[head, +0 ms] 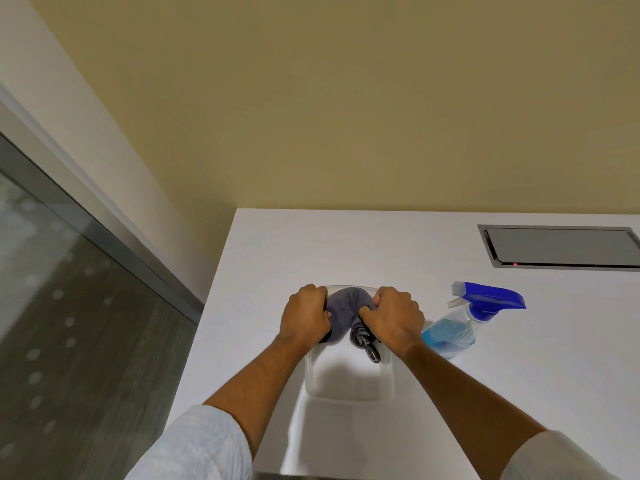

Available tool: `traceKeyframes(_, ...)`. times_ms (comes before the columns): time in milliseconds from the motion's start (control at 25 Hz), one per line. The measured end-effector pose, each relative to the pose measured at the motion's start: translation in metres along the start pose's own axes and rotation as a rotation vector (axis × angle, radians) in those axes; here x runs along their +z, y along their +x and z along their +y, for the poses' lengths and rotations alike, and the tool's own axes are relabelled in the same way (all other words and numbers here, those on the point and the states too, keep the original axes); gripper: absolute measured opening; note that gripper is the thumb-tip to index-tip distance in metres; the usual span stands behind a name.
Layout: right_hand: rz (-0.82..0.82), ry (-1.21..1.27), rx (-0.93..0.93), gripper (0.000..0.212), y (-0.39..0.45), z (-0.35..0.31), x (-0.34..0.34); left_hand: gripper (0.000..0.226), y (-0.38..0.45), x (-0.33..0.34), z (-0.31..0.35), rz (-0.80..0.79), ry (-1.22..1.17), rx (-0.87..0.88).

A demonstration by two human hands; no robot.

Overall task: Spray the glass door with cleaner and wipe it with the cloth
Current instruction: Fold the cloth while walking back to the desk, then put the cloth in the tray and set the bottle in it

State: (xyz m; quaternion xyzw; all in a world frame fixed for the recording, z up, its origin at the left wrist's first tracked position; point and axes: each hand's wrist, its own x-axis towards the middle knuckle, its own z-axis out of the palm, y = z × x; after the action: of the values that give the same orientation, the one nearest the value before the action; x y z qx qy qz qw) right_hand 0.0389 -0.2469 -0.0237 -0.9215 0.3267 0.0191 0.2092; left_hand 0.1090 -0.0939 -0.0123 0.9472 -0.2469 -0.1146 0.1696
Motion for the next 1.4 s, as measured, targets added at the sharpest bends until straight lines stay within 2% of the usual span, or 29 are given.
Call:
traceKeyframes(200, 0.024, -0.152, -0.095, 0.042, -0.005, 0.003, 0.000, 0.024, -0.004, 0.004, 0.000, 0.001, 0.269, 0.164)
traceKeyframes(360, 0.044, -0.204, -0.206, 0.063, -0.013, 0.001, 0.002, 0.075, -0.015, 0.006, -0.006, -0.013, 0.351, 0.182)
traceKeyframes(480, 0.044, -0.127, -0.228, 0.079, -0.024, 0.001, 0.004, 0.092, -0.021, 0.008, -0.008, -0.026, 0.350, 0.184)
traceKeyframes(640, 0.046, -0.088, -0.241, 0.087, -0.036, 0.003, 0.005, 0.094, -0.032, 0.007, -0.010, -0.021, 0.363, 0.218)
traceKeyframes(960, 0.125, -0.034, -0.225, 0.087, -0.078, 0.021, -0.004, 0.096, -0.062, 0.008, 0.003, -0.002, 0.365, 0.302)
traceKeyframes(1120, 0.233, 0.127, -0.243, 0.070, -0.109, 0.039, -0.012, 0.096, -0.074, 0.015, 0.019, 0.013, 0.307, 0.378)
traceKeyframes(1280, 0.381, 0.248, -0.252, 0.048, -0.129, 0.071, -0.018, 0.090, -0.077, 0.030, 0.042, -0.031, 0.137, 0.420)
traceKeyframes(1400, 0.374, 0.297, -0.162, 0.045, -0.129, 0.100, -0.026, 0.084, -0.077, 0.044, 0.060, -0.093, 0.010, 0.389)
